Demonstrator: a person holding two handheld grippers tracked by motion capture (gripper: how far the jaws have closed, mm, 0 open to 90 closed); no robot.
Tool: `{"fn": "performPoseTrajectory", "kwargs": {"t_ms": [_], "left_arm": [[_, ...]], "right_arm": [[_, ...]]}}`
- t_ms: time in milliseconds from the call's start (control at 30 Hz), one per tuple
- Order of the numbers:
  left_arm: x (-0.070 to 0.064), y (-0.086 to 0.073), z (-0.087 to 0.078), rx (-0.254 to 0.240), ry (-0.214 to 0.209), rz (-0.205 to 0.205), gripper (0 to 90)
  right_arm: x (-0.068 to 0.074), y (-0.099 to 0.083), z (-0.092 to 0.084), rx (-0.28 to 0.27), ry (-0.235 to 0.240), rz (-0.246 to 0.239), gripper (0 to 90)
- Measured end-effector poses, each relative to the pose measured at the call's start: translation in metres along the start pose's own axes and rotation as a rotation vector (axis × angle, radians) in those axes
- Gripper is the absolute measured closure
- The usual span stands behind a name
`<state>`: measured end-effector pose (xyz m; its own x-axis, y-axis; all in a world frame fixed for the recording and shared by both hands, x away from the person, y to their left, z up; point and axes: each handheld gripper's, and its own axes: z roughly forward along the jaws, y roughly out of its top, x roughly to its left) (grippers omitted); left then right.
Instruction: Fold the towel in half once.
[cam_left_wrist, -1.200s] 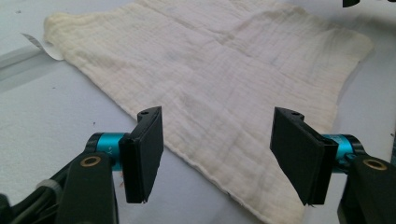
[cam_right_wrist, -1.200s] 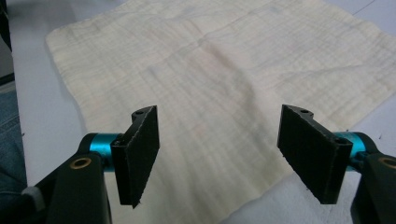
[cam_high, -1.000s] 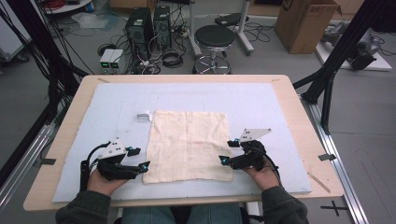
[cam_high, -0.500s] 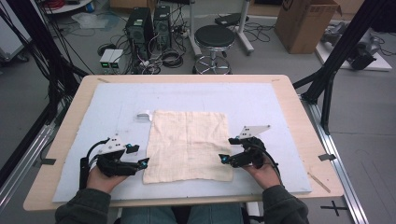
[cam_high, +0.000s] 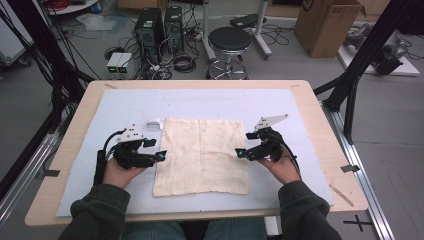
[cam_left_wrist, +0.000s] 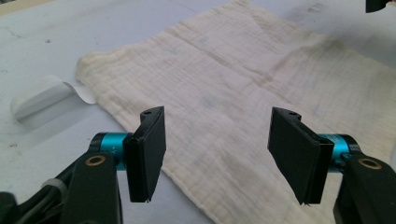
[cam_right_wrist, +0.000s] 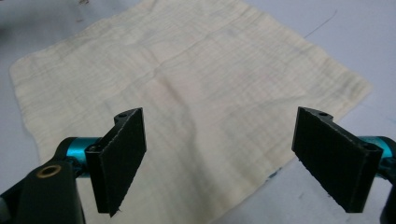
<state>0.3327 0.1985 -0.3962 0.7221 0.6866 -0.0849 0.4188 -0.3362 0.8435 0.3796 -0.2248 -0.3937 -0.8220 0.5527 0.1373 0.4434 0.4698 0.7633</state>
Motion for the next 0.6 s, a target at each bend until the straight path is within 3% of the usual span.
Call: {"fn": "performPoseTrajectory", "kwargs": {"t_ms": [233,333,600], "left_arm": [[0.018,0.008,0.004,-0.014,-0.010,-0.064,37.5],[0.025,0.014,0.005,0.004,-0.009,-0.081,37.8],[0.039,0.038,0.004,-0.029,0.008,-0.091,38.0]], "right_arm": [[-0.020,0.015,0.004,0.020,0.003,0.022,17.5],[-0.027,0.021,0.004,0.030,-0.008,0.020,17.5],[-0.044,0.040,0.000,0.019,-0.019,0.048,17.9]]}}
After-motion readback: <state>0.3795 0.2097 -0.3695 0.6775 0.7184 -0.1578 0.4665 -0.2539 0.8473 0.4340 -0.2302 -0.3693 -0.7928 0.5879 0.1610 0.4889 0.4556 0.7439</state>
